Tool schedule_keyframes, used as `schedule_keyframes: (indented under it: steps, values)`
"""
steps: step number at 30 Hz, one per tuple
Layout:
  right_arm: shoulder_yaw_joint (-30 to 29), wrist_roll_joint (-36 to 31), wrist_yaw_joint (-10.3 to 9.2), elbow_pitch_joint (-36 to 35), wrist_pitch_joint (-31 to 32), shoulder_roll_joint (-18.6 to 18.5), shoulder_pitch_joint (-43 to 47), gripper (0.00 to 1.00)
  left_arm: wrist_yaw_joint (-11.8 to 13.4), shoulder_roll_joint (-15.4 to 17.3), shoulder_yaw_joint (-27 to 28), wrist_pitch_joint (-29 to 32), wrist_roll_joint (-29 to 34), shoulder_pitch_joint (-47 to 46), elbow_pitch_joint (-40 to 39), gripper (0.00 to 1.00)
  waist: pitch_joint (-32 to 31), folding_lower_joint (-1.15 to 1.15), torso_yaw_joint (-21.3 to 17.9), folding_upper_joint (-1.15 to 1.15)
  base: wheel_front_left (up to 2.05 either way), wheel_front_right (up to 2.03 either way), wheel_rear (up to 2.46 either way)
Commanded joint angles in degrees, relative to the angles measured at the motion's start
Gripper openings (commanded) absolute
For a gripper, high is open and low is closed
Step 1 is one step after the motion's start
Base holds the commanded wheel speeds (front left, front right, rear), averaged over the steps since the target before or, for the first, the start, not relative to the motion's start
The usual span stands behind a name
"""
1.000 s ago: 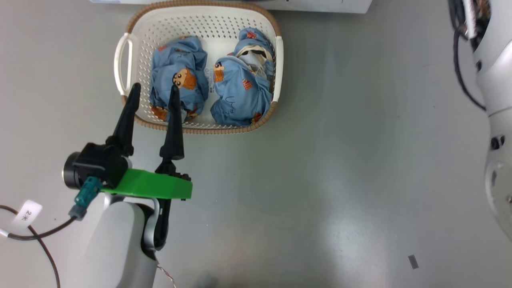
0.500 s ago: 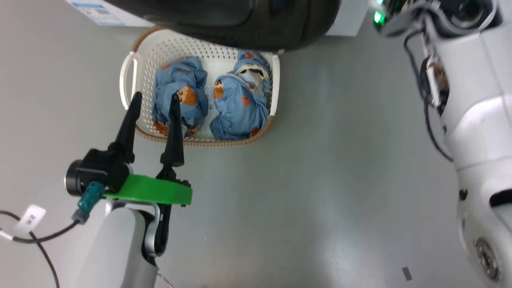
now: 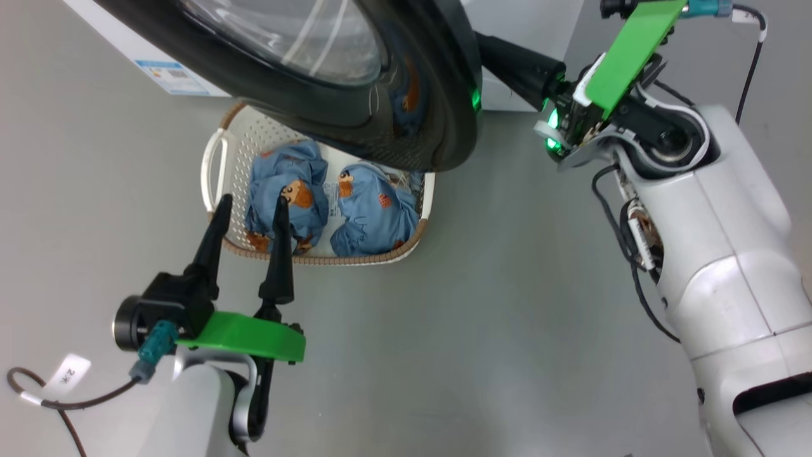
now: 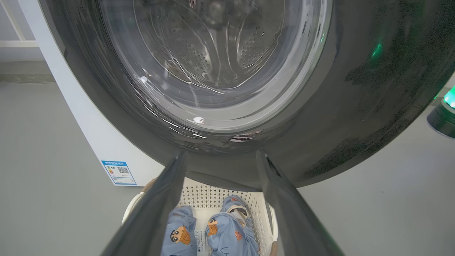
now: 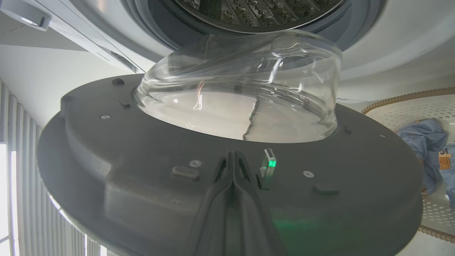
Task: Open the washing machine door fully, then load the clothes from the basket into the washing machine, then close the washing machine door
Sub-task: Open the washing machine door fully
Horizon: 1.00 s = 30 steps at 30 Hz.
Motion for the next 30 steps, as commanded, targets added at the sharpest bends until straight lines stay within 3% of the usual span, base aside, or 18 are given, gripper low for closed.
schedule_keyframes:
  steps: [1,14,30]
  values:
    - [1.8,0.7,0.10,-2.7,-1.4,2.0,1.6,0.00,0.2,1.4,1.9,-0.5,0.7,1.3,-0.9,1.00,-1.9,0.00,-0.4,0.00,0.00,0.00,0.00]
    - [11.8,6.7,0.10,-5.3,-9.7,2.0,7.8,0.00,-0.2,1.4,1.4,-0.5,1.3,4.4,0.7,1.00,-7.1,0.00,-0.3,0.00,0.00,0.00,0.00]
    - [26.6,18.4,0.10,-6.8,-15.4,2.0,11.4,0.00,-0.6,1.4,0.1,-0.5,1.7,6.5,1.9,1.00,-11.3,0.00,0.9,0.00,0.00,0.00,0.00]
